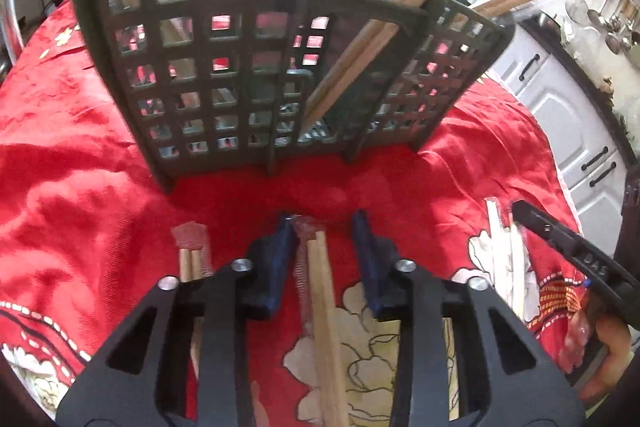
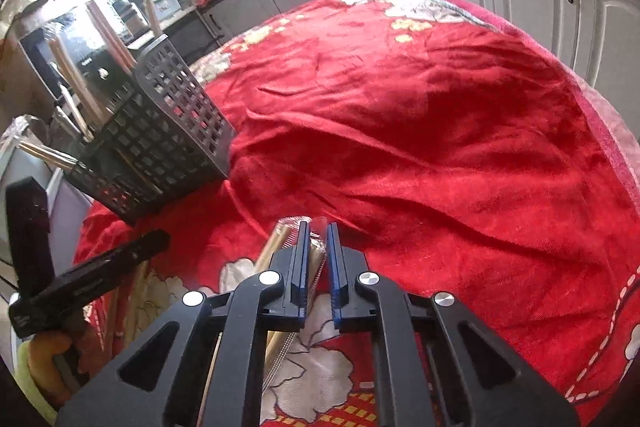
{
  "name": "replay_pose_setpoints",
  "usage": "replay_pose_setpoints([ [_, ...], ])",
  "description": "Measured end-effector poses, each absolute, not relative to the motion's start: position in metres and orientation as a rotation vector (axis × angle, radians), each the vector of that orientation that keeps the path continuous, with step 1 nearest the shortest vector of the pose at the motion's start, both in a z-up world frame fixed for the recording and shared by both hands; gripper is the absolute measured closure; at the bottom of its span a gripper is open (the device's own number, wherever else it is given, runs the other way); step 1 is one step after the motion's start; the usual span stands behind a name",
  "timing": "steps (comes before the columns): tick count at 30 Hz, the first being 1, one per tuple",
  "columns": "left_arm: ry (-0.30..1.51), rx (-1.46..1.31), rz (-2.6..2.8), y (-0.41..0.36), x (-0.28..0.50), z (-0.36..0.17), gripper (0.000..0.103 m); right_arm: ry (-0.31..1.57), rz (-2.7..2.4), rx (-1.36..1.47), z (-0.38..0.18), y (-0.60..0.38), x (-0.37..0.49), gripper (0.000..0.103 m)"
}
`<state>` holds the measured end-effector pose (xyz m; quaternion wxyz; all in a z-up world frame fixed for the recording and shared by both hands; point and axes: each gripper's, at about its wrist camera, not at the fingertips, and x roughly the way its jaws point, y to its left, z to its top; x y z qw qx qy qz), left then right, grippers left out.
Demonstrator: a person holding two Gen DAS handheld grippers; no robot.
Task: Organize utensils
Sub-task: 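Lift both held chopsticks and lower them upright into the black caddy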
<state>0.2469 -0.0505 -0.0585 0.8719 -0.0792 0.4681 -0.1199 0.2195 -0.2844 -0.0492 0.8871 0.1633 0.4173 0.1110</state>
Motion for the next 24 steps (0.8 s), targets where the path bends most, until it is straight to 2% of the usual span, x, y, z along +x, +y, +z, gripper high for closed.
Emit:
replay_pose_setpoints([
  [3, 0.976, -0.165, -0.254, -0.045, 0.245, -0.057, 0.095, 0.843, 0.251, 0.345, -0.041, -0.283, 0.216, 0.096],
  [7, 0.954, -0.15, -0.276, -0.047, 0.237, -0.052, 0.1, 0.794, 0.296, 0.335, -0.024, -0.278, 0.206, 0.096],
  [13, 0.89, -0.189, -0.334, -0.041, 0.219, -0.029, 0.1, 0.724, 0.374, 0.308, 0.005, -0.265, 0.191, 0.096],
  [24, 0.702, -0.245, -0.399, -0.019, 0.185, 0.044, 0.101, 0.621, 0.488, 0.263, 0.055, -0.234, 0.168, 0.098],
])
